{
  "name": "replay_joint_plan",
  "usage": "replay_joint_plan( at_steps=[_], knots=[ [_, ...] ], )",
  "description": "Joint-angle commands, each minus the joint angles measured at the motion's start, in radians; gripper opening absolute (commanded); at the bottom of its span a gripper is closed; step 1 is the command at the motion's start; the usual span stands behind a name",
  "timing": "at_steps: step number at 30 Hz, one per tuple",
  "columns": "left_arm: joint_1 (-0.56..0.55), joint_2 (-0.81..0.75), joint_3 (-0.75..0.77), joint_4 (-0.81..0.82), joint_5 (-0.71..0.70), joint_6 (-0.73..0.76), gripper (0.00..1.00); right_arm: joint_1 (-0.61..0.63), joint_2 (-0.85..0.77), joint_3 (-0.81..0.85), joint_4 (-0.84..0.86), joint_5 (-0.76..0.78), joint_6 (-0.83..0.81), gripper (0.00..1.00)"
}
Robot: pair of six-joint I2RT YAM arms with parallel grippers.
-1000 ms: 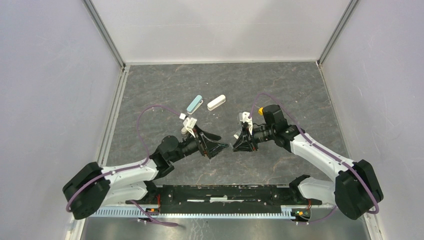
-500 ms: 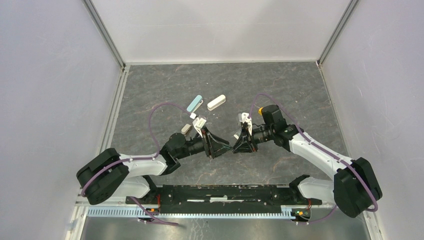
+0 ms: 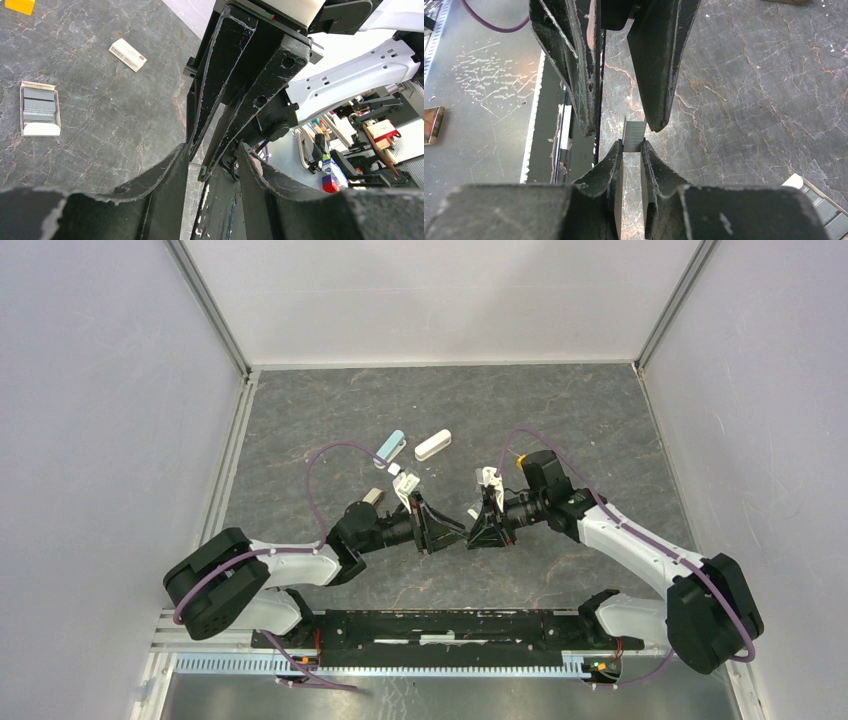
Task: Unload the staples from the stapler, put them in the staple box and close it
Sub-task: Pick up the staple from the center of the board.
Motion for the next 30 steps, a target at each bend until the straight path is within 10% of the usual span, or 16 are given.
replay_joint_plan(
  at_steps=[1, 18, 30],
  knots=[
    [-0.001, -0.017, 0.016, -0.010, 0.021, 0.014, 0.50, 0.004, -0.005, 0.046, 0.026, -0.028, -0.016, 0.09],
    [-0.001, -0.061, 0.028, -0.124, 0.001, 0.072, 0.46, 0.005, 0.006, 0.047, 0.026, -0.031, -0.012, 0.09],
    [-0.001, -0.033, 0.040, -0.105, 0.009, 0.058, 0.19, 0.004, 0.010, 0.046, 0.025, -0.033, -0.012, 0.10]
  ],
)
